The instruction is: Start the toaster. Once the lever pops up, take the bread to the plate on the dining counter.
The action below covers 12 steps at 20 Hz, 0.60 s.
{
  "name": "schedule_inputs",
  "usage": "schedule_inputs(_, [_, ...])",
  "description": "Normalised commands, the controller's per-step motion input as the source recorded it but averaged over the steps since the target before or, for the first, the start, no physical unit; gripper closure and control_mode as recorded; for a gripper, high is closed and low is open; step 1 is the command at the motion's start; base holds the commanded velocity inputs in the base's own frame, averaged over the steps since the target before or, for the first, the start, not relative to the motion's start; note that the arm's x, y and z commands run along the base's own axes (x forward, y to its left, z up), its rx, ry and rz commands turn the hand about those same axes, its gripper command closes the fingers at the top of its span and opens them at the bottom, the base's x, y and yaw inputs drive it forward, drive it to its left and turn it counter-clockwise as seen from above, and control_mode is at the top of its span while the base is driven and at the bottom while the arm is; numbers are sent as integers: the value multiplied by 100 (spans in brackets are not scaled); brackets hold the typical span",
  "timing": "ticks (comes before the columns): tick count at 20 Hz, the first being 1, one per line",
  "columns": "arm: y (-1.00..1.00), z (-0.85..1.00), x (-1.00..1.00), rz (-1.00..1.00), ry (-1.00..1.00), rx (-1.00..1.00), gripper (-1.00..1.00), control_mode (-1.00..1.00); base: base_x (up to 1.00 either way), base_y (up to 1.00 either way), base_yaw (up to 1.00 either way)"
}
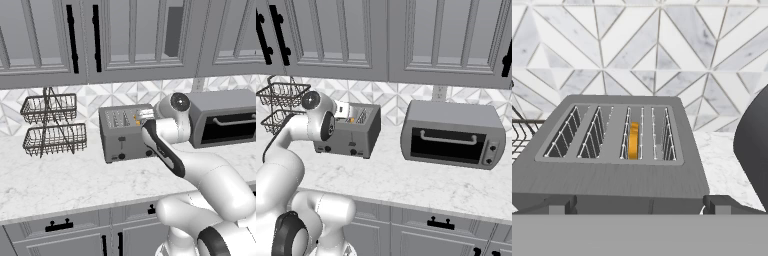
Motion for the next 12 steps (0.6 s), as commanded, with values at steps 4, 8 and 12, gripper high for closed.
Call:
schedule_inputs(4, [0,0,0,0,0,0,-100,-100,0,0,0])
schedule_inputs(8, [0,0,0,0,0,0,-100,-100,0,0,0])
schedule_inputs(12, [0,0,0,0,0,0,-100,-100,0,0,0])
